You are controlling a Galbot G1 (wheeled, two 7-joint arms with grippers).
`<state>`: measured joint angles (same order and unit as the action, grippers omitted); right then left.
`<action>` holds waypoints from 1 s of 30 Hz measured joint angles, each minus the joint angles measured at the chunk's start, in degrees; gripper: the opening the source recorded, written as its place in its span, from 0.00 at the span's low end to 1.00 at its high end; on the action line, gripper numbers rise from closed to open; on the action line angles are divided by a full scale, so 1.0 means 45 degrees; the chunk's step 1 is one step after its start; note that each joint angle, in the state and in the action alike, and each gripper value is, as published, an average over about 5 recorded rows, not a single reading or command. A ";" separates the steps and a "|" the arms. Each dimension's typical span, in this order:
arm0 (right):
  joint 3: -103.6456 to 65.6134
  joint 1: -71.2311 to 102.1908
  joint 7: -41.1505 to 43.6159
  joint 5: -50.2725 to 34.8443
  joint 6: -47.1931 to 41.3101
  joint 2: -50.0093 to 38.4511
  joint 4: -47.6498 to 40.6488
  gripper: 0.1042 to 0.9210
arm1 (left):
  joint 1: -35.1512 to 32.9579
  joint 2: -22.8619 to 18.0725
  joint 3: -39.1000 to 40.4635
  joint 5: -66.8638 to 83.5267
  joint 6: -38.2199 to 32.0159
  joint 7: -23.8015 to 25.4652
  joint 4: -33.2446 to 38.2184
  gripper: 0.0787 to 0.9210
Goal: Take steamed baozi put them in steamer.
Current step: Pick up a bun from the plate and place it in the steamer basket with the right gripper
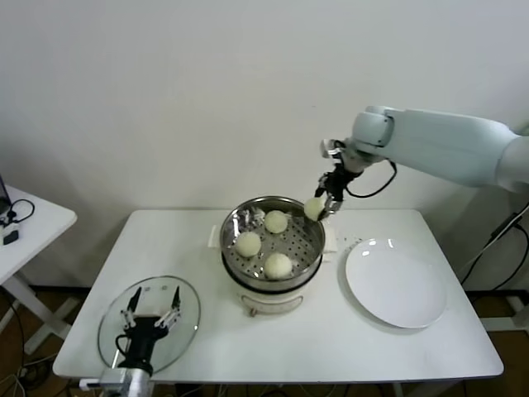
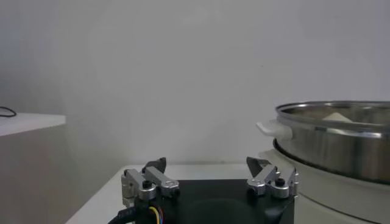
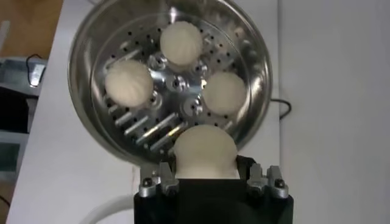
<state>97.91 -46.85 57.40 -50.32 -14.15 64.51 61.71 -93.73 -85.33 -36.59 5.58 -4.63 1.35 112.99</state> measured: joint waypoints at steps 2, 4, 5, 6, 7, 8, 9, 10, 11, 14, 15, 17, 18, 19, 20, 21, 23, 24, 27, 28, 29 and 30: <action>0.0138 -0.0010 -0.0074 -0.0155 -0.0052 0.0289 0.0062 0.66 | 0.0004 0.0050 -0.0026 0.0020 0.0004 0.0004 0.0021 0.88; 0.0252 0.0020 -0.0153 -0.0254 -0.0101 0.0508 0.0136 0.66 | 0.0019 0.0102 -0.0066 0.0055 0.0014 0.0005 0.0038 0.88; 0.0303 0.0047 -0.0194 -0.0291 -0.0125 0.0592 0.0172 0.66 | 0.0027 0.0124 -0.0087 0.0077 0.0019 0.0005 0.0045 0.88; 0.0348 0.0080 -0.0237 -0.0316 -0.0146 0.0659 0.0205 0.66 | 0.0030 0.0142 -0.0103 0.0101 0.0023 0.0005 0.0051 0.88; 0.0390 0.0121 -0.0281 -0.0334 -0.0164 0.0716 0.0236 0.67 | 0.0027 0.0156 -0.0116 0.0124 0.0024 0.0005 0.0052 0.88; 0.0429 0.0167 -0.0326 -0.0345 -0.0182 0.0764 0.0261 0.67 | 0.0019 0.0165 -0.0123 0.0145 0.0020 0.0004 0.0048 0.88; 0.0462 0.0217 -0.0371 -0.0347 -0.0200 0.0800 0.0279 0.67 | 0.0006 0.0171 -0.0122 0.0160 0.0014 0.0005 0.0039 0.88; 0.0492 0.0274 -0.0420 -0.0339 -0.0218 0.0829 0.0290 0.66 | -0.0010 0.0175 -0.0116 0.0172 0.0004 0.0005 0.0025 0.88; 0.0519 0.0340 -0.0468 -0.0322 -0.0237 0.0856 0.0293 0.66 | -0.0024 0.0178 -0.0108 0.0180 -0.0008 0.0005 0.0007 0.88; 0.0566 0.0562 -0.0601 -0.0232 -0.0282 0.0955 0.0243 0.66 | -0.0048 0.0183 -0.0094 0.0191 -0.0035 0.0005 -0.0062 0.88; 0.0574 0.0645 -0.0637 -0.0194 -0.0290 0.0999 0.0206 0.66 | -0.0049 0.0183 -0.0095 0.0195 -0.0038 0.0004 -0.0079 0.88; 0.0582 0.0818 -0.0699 -0.0115 -0.0298 0.1092 0.0108 0.66 | -0.0046 0.0184 -0.0107 0.0205 -0.0039 0.0003 -0.0100 0.88; 0.0585 0.0903 -0.0727 -0.0078 -0.0302 0.1134 0.0053 0.66 | -0.0043 0.0186 -0.0115 0.0212 -0.0039 0.0001 -0.0106 0.88; 0.0587 0.0990 -0.0755 -0.0044 -0.0306 0.1173 -0.0005 0.66 | -0.0041 0.0191 -0.0123 0.0224 -0.0036 -0.0002 -0.0110 0.88; 0.0587 0.1076 -0.0784 -0.0014 -0.0309 0.1209 -0.0061 0.66 | -0.0039 0.0199 -0.0130 0.0243 -0.0029 -0.0004 -0.0111 0.88; 0.0587 0.1157 -0.0811 0.0013 -0.0312 0.1241 -0.0117 0.66 | -0.0041 0.0209 -0.0134 0.0267 -0.0019 -0.0006 -0.0109 0.88; 0.0588 0.1316 -0.0854 0.0072 -0.0318 0.1303 -0.0229 0.67 | -0.0047 0.0233 -0.0142 0.0335 0.0010 -0.0010 -0.0096 0.88; 0.0589 0.1388 -0.0871 0.0102 -0.0318 0.1332 -0.0281 0.67 | -0.0050 0.0244 -0.0148 0.0369 0.0024 -0.0010 -0.0088 0.88; 0.0589 0.1584 -0.0911 0.0194 -0.0318 0.1404 -0.0410 0.67 | -0.0050 0.0279 -0.0167 0.0451 0.0051 -0.0012 -0.0080 0.88; 0.0586 0.1644 -0.0927 0.0217 -0.0319 0.1424 -0.0436 0.67 | -0.0049 0.0292 -0.0169 0.0469 0.0056 -0.0013 -0.0080 0.88; 0.0581 0.1699 -0.0943 0.0234 -0.0320 0.1442 -0.0455 0.67 | -0.0048 0.0305 -0.0170 0.0483 0.0059 -0.0013 -0.0080 0.88; 0.0572 0.1748 -0.0962 0.0247 -0.0322 0.1457 -0.0468 0.67 | -0.0046 0.0316 -0.0170 0.0495 0.0061 -0.0013 -0.0081 0.88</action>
<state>100.49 -38.98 53.07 -49.21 -15.60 71.07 59.60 -93.93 -83.90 -37.35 7.81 -4.35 1.29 112.62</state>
